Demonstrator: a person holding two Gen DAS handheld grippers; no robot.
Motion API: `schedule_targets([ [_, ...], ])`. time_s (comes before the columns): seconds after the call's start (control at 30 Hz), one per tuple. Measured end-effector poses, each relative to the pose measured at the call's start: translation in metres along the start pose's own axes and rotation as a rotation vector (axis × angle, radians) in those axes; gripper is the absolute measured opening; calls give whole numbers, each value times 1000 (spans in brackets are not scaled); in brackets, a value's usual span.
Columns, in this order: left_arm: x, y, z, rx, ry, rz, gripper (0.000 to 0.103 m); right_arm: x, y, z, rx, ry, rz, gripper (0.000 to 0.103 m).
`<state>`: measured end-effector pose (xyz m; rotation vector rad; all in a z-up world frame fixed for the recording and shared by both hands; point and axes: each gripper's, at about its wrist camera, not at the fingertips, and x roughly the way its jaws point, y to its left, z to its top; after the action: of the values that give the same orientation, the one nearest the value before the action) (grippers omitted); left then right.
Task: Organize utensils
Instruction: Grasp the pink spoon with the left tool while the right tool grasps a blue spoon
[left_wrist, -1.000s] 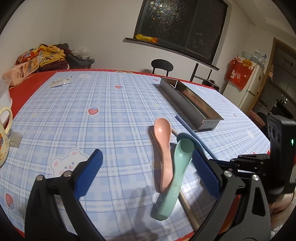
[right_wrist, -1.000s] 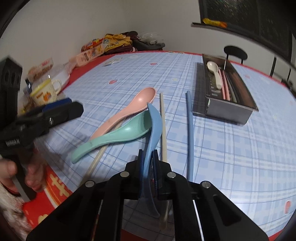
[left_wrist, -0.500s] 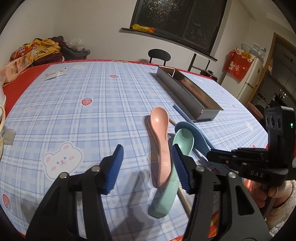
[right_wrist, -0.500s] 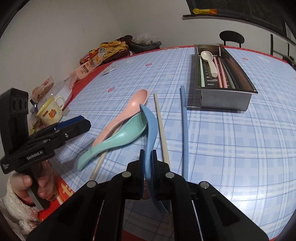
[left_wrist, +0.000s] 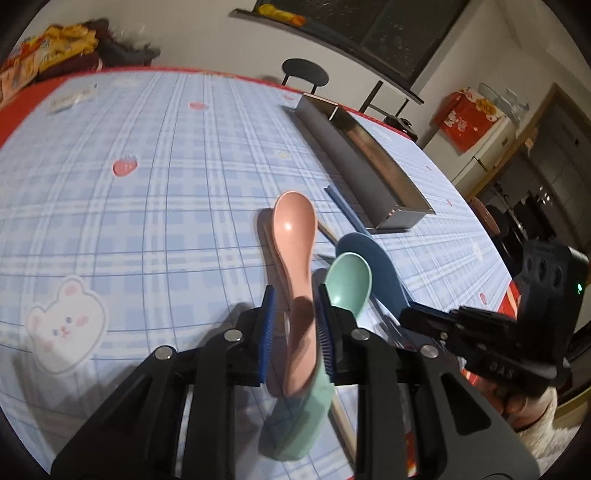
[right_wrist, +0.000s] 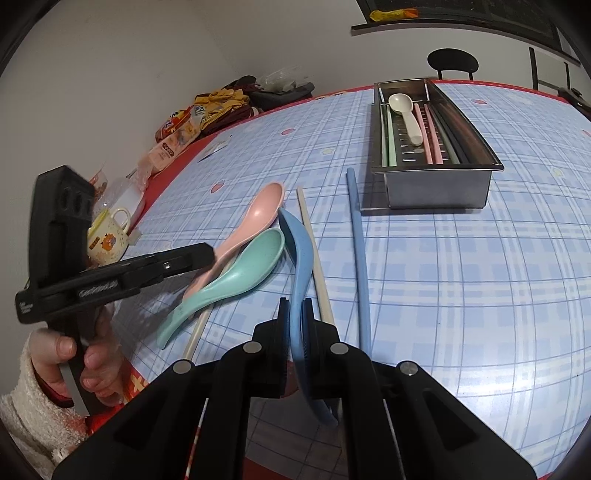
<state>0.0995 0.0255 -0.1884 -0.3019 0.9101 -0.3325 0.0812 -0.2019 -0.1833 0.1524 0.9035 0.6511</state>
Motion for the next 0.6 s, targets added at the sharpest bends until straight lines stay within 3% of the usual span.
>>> schedule_targets([
  [0.1, 6, 1, -2, -24, 12, -35, 25, 0, 0, 0, 1, -1, 3, 7],
  [0.4, 16, -10, -2, 14, 19, 4, 21, 0, -1, 0, 0, 0, 3, 7],
  [0.6, 14, -7, -6, -6, 6, -9, 18, 2, 0, 0, 0, 8, 3, 7],
])
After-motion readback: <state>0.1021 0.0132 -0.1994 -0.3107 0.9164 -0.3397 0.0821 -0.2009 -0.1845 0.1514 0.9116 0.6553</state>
